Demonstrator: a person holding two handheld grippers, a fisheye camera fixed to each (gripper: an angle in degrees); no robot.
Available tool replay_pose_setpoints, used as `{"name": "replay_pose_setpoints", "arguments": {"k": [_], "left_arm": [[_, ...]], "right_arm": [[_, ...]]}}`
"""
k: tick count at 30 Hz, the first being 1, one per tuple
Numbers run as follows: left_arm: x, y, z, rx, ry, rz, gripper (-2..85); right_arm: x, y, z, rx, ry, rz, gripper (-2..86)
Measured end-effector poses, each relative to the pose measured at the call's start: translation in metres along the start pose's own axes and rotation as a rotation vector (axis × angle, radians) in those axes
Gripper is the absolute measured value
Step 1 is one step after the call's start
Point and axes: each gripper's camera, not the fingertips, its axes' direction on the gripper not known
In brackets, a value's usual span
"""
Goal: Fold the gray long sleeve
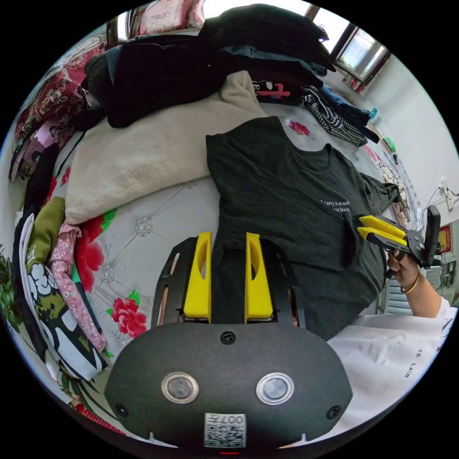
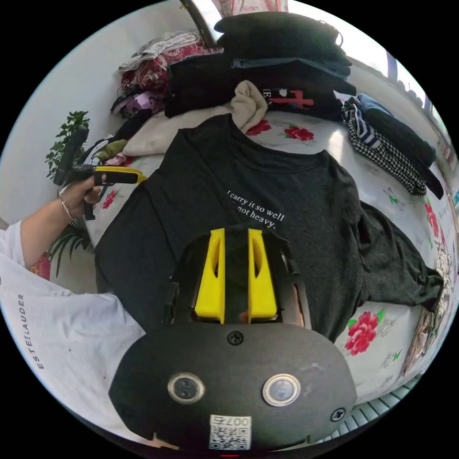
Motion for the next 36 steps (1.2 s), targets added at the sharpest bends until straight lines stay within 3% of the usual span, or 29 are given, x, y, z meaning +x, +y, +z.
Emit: {"name": "replay_pose_setpoints", "arguments": {"k": [3, 9, 15, 19, 21, 25, 32, 36], "left_arm": [[0.011, -0.017, 0.035, -0.126, -0.075, 0.03, 11.0], [0.021, -0.025, 0.045, -0.052, -0.071, 0.047, 11.2], [0.036, -0.034, 0.06, -0.052, -0.084, 0.056, 10.9], [0.042, -0.041, 0.068, -0.063, -0.089, 0.055, 10.8], [0.047, -0.043, 0.073, -0.061, -0.102, 0.066, 10.9], [0.049, -0.045, 0.079, -0.055, -0.097, 0.061, 11.1], [0.056, -0.045, 0.09, -0.038, -0.09, 0.073, 11.1], [0.06, -0.044, 0.094, -0.047, -0.103, 0.069, 11.8]], "right_arm": [[0.002, 0.005, 0.006, -0.078, 0.023, -0.035, 0.9], [0.015, 0.068, -0.039, -0.001, 0.062, -0.017, 1.7], [0.012, 0.003, -0.021, 0.034, 0.054, -0.078, 5.2], [0.018, -0.024, 0.033, -0.132, 0.07, -0.059, 3.4], [0.017, -0.017, 0.015, -0.058, 0.073, -0.081, 2.1], [0.014, 0.037, -0.046, 0.076, 0.082, -0.127, 0.9], [0.023, 0.135, -0.033, -0.137, -0.012, 0.038, 2.4], [0.04, 0.148, -0.041, -0.101, 0.04, 0.133, 3.5]]}}
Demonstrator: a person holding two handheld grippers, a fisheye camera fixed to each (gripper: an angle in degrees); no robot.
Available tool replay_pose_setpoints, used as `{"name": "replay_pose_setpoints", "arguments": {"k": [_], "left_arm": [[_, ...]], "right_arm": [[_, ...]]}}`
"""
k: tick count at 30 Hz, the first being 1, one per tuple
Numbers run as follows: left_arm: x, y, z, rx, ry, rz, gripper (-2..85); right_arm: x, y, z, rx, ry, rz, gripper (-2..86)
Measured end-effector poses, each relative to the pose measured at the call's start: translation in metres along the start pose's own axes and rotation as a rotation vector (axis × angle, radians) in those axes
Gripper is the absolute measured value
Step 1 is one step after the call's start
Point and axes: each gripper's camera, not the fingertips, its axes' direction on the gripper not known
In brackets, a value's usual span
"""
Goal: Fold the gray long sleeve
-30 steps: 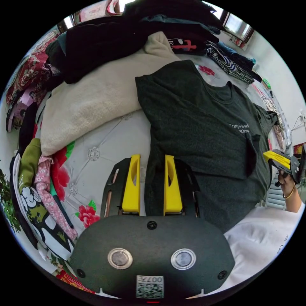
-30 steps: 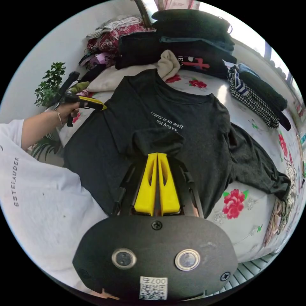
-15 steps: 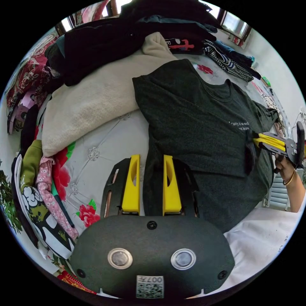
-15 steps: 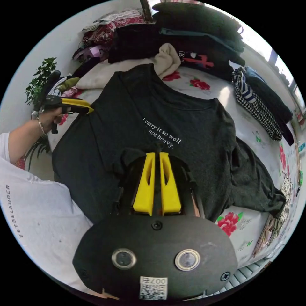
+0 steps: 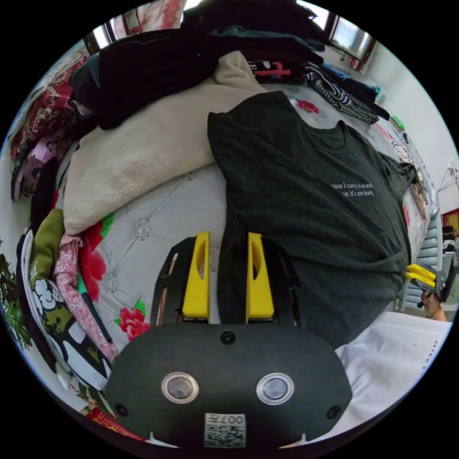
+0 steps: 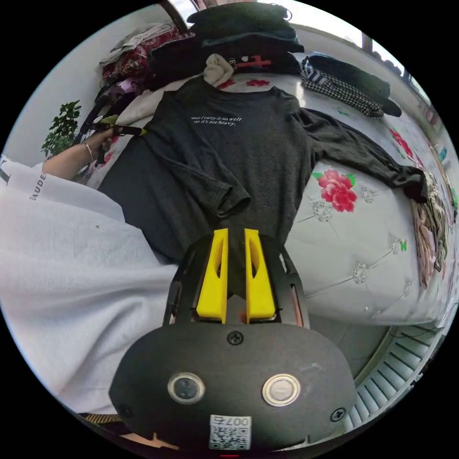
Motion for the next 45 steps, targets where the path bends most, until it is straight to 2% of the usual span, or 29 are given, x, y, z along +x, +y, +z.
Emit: {"name": "replay_pose_setpoints", "arguments": {"k": [4, 6, 9, 12, 15, 18, 22, 24, 26, 28, 30, 31, 35, 36, 41, 45], "left_arm": [[0.005, 0.008, -0.016, 0.008, -0.029, -0.018, 10.9], [0.022, 0.02, -0.04, 0.1, -0.01, 0.014, 10.1], [0.051, 0.027, -0.046, 0.133, 0.018, 0.106, 10.0], [0.072, 0.021, -0.026, 0.063, 0.002, 0.168, 9.9], [0.081, 0.017, -0.001, -0.031, -0.078, 0.196, 9.9], [0.079, 0.022, 0.006, -0.038, -0.102, 0.196, 10.1], [0.069, 0.031, 0.009, -0.03, -0.057, 0.152, 10.3], [0.063, 0.038, 0.008, -0.036, -0.038, 0.124, 10.4], [0.059, 0.045, 0.006, -0.039, -0.046, 0.107, 9.6], [0.055, 0.055, 0.003, -0.047, -0.101, 0.082, 8.6], [0.05, 0.072, -0.005, -0.029, -0.145, 0.067, 7.9], [0.049, 0.077, -0.007, -0.02, -0.148, 0.059, 7.8], [0.035, 0.102, -0.016, -0.021, -0.076, -0.041, 7.3], [0.033, 0.109, -0.017, -0.024, -0.062, -0.064, 7.2], [0.035, 0.127, -0.012, -0.065, -0.059, -0.094, 6.9], [0.037, 0.139, -0.01, -0.079, -0.038, -0.112, 6.8]], "right_arm": [[0.046, -0.01, -0.027, 0.141, 0.0, 0.135, 4.3], [0.05, -0.022, -0.033, 0.182, -0.021, 0.095, 4.7], [0.022, -0.048, -0.027, 0.21, -0.096, -0.085, 5.5], [-0.014, -0.067, 0.004, 0.117, -0.141, -0.255, 5.9], [-0.038, -0.063, 0.037, -0.024, -0.094, -0.366, 4.6], [-0.056, -0.041, 0.028, 0.021, -0.017, -0.469, 2.5], [-0.062, -0.022, 0.038, -0.082, -0.087, -0.518, 2.3], [-0.055, -0.018, 0.034, -0.074, -0.176, -0.503, 2.8], [-0.036, -0.019, 0.024, -0.096, -0.284, -0.444, 3.4], [-0.007, -0.02, 0.01, -0.034, -0.273, -0.34, 3.7], [0.036, -0.019, -0.007, 0.074, -0.197, -0.172, 4.0], [0.073, -0.018, -0.018, 0.154, -0.133, -0.015, 4.2], [0.196, -0.007, -0.054, 0.376, 0.075, 0.46, 4.5], [0.21, -0.006, -0.058, 0.398, 0.089, 0.512, 4.5], [0.303, -0.006, -0.054, 0.502, -0.049, 0.832, 4.7], [0.329, -0.005, -0.032, 0.521, -0.166, 0.995, 2.1]]}}
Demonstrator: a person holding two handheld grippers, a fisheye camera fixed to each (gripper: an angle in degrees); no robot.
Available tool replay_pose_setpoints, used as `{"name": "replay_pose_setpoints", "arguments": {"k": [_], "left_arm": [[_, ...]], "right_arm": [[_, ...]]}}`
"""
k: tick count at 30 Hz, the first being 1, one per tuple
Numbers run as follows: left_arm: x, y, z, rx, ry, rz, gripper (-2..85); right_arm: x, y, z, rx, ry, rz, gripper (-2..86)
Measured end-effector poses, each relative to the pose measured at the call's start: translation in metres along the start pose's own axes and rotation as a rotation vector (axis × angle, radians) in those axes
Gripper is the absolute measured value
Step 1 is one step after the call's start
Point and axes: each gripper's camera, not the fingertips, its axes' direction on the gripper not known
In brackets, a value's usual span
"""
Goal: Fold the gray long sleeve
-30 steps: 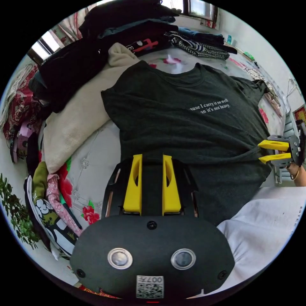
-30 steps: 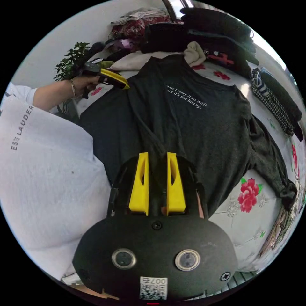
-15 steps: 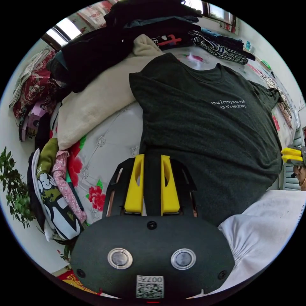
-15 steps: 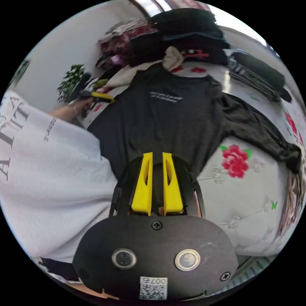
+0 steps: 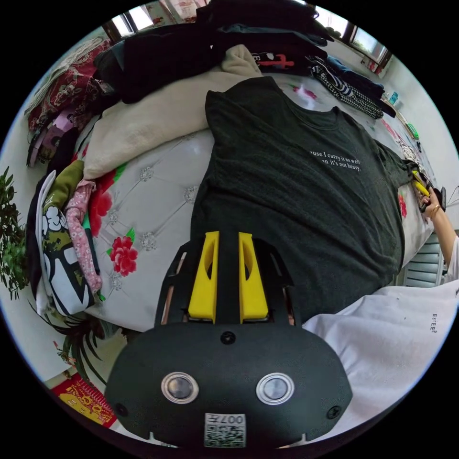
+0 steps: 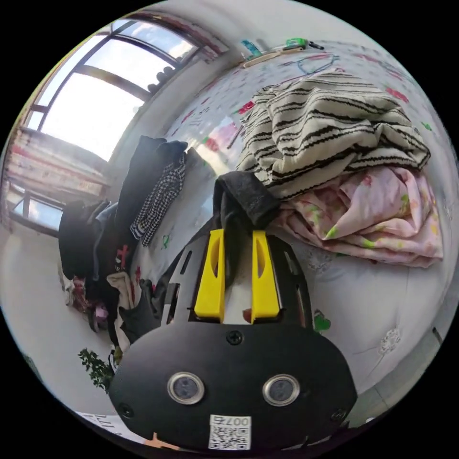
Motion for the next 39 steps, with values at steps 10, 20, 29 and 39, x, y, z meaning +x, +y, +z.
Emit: {"name": "replay_pose_setpoints", "arguments": {"k": [10, 20, 29, 39], "left_arm": [[-0.03, 0.032, -0.008, 0.054, 0.096, -0.045, 6.8], [-0.085, 0.086, -0.001, 0.159, 0.232, -0.032, 8.2], [-0.074, 0.105, 0.004, 0.223, 0.342, 0.277, 8.9], [-0.157, 0.176, 0.022, 0.102, 0.119, 0.158, 7.9]], "right_arm": [[-0.26, 0.164, -0.073, 0.142, -0.156, -1.136, 0.1], [-0.291, 0.463, 0.032, -0.569, -0.175, -1.506, 4.3], [-0.298, 0.424, 0.061, -0.471, 0.016, -1.316, 6.6], [-0.183, 0.367, -0.007, -0.371, 0.115, -0.835, 8.8]]}}
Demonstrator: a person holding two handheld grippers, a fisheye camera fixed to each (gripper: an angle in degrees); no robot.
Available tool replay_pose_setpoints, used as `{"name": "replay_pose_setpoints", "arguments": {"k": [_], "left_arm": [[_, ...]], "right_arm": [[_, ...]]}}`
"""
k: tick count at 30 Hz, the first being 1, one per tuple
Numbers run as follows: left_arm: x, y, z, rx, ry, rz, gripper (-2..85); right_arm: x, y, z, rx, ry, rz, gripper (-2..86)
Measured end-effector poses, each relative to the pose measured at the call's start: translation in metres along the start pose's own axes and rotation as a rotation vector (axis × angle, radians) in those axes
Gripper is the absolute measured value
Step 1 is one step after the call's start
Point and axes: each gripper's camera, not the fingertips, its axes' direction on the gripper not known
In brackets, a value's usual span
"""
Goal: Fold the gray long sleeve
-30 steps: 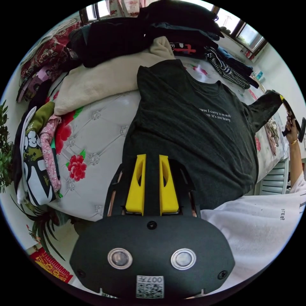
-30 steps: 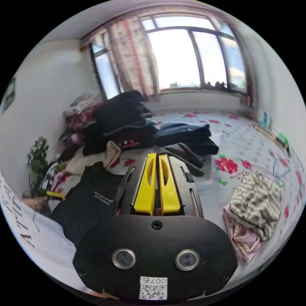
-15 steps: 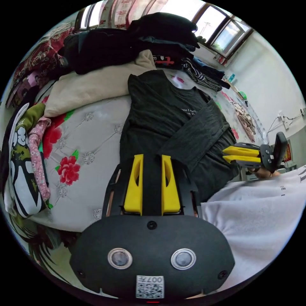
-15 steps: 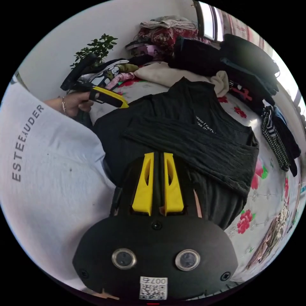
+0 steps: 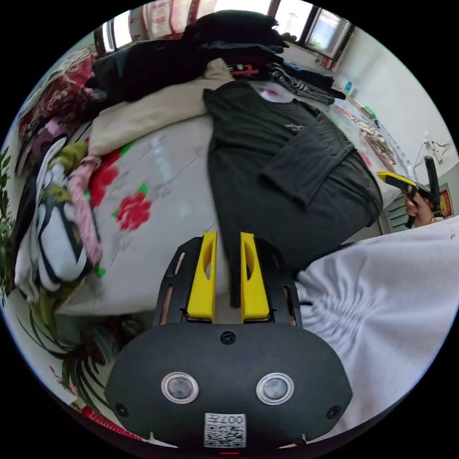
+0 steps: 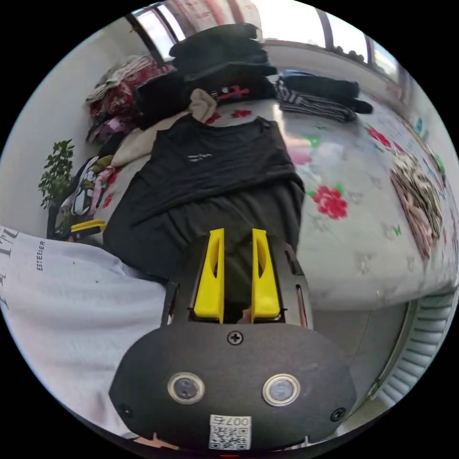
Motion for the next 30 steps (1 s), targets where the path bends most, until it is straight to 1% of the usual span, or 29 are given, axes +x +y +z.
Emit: {"name": "replay_pose_setpoints", "arguments": {"k": [2, 4, 6, 7, 9, 11, 13, 14, 15, 17, 18, 21, 23, 24, 26, 27, 28, 29, 30], "left_arm": [[-0.023, 0.03, 0.002, -0.06, -0.033, -0.038, 7.9], [-0.041, 0.055, 0.006, -0.133, -0.014, -0.077, 8.4], [-0.049, 0.075, 0.015, -0.181, 0.057, -0.076, 9.4], [-0.049, 0.077, 0.019, -0.193, 0.08, -0.061, 9.8], [-0.036, 0.072, 0.041, -0.238, 0.143, 0.045, 11.2], [-0.024, 0.058, 0.059, -0.26, 0.185, 0.122, 11.3], [-0.015, 0.04, 0.073, -0.279, 0.183, 0.17, 10.3], [-0.012, 0.028, 0.081, -0.29, 0.165, 0.188, 7.3], [-0.011, 0.016, 0.091, -0.356, 0.13, 0.175, 4.2], [-0.016, 0.008, 0.097, -0.404, 0.073, 0.138, 0.5], [-0.02, 0.007, 0.095, -0.393, 0.108, 0.148, -0.2], [-0.03, 0.0, 0.075, -0.339, 0.251, 0.236, -0.7], [-0.039, -0.009, 0.061, -0.326, 0.317, 0.256, -0.8], [-0.047, -0.016, 0.049, -0.302, 0.396, 0.277, -0.9], [-0.063, -0.029, 0.031, -0.263, 0.507, 0.294, -0.9], [-0.075, -0.038, 0.02, -0.236, 0.582, 0.313, -0.9], [-0.082, -0.044, 0.015, -0.216, 0.618, 0.318, -0.8], [-0.098, -0.056, 0.003, -0.163, 0.683, 0.32, -0.8], [-0.116, -0.071, -0.007, -0.1, 0.744, 0.313, -0.7]], "right_arm": [[0.05, 0.045, -0.008, -0.034, 0.027, 0.15, 9.8], [0.078, 0.071, -0.004, -0.097, 0.012, 0.207, 10.5], [0.095, 0.089, 0.009, -0.171, -0.021, 0.215, 11.1], [0.103, 0.094, 0.021, -0.207, -0.058, 0.215, 11.3], [0.112, 0.094, 0.04, -0.24, -0.102, 0.21, 11.3], [0.114, 0.083, 0.068, -0.305, -0.139, 0.159, 10.9], [0.112, 0.071, 0.087, -0.356, -0.155, 0.112, 10.0], [0.11, 0.062, 0.096, -0.386, -0.16, 0.078, 9.0], [0.11, 0.058, 0.099, -0.394, -0.153, 0.063, 8.4], [0.113, 0.044, 0.106, -0.451, -0.114, 0.031, 5.6], [0.116, 0.043, 0.107, -0.466, -0.108, 0.023, 4.9], [0.131, 0.042, 0.093, -0.449, -0.201, -0.009, 2.8], [0.147, 0.039, 0.07, -0.398, -0.33, -0.008, 2.2], [0.152, 0.038, 0.062, -0.378, -0.365, -0.006, 2.1], [0.172, 0.026, 0.033, -0.297, -0.551, 0.007, 1.5], [0.177, 0.021, 0.026, -0.278, -0.601, 0.01, 1.3], [0.187, 0.01, 0.011, -0.229, -0.691, 0.011, 1.1], [0.198, -0.005, -0.003, -0.169, -0.763, 0.015, 0.9], [0.204, -0.013, -0.009, -0.138, -0.79, 0.015, 0.8]]}}
